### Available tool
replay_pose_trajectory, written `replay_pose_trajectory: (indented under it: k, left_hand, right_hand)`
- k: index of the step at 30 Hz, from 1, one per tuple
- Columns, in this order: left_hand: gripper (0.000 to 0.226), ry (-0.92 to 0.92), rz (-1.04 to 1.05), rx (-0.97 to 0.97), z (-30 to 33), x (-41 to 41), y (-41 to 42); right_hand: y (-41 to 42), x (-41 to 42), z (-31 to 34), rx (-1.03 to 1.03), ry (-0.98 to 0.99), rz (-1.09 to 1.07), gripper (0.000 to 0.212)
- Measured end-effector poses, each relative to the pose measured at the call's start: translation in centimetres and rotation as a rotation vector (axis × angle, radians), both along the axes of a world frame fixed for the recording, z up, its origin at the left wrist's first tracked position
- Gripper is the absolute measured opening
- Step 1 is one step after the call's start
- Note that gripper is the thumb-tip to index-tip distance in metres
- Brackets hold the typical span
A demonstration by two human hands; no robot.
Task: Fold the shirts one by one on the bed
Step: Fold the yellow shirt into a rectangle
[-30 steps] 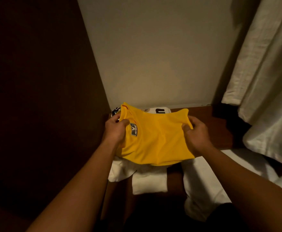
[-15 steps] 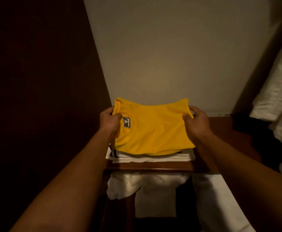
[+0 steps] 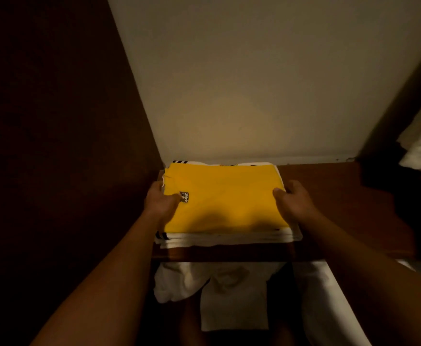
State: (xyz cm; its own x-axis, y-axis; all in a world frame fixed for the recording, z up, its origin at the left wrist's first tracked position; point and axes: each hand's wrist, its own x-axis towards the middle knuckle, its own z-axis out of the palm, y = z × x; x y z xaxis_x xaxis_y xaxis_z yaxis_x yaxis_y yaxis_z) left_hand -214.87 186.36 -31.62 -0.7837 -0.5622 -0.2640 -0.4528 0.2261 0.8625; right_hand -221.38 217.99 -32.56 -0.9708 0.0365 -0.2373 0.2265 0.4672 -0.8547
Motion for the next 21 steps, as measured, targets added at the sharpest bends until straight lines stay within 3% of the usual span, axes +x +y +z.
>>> replay_pose_trajectory:
  k: [5, 7, 10, 11, 13, 16, 18, 21]
  left_hand:
    - [0.064, 0.063, -0.007, -0.145, -1.2, -0.8, 0.1]
    - [0.061, -0.022, -0.052, -0.378, -1.6, -0.7, 0.1]
    - [0.060, -0.296, -0.139, -0.861, -1.2, 0.3, 1.3]
    - [0.060, -0.317, -0.147, -0.997, -1.0, 0.5, 1.8]
    - [0.055, -0.188, -0.175, -1.178, -0.5, 0.1, 3.2]
    - [0.054, 0.007, -0.393, -1.128, -0.9, -1.1, 5.1]
    - [0.065, -0.066, -0.552, -1.091, -2.5, -1.2, 5.3]
    - [0.089, -0.260, -0.621, -0.949, -4.9, -0.7, 3.5]
  right_hand:
    - [0.2, -0.5, -0.2, -0.006, 0.036, 0.089, 0.058]
    - [0.4, -0.7, -1.0, 0.034, 0.088, 0.067, 0.057]
    - [0.4, -0.3, -1.9, 0.164, 0.039, 0.069, 0.056]
    - [0.3, -0.2, -1.8, 0.284, 0.066, 0.085, 0.057]
    - [-0.6, 0.3, -1.1, 0.573, 0.213, 0.146, 0.055]
    - [-3.1, 1.3, -0.3, 0.723, 0.468, 0.285, 0.059]
    - [-4.3, 1.3, -1.8, 0.835, 0.511, 0.439, 0.068]
    - [-4.0, 0.9, -4.4, 0.924, 0.433, 0.578, 0.076]
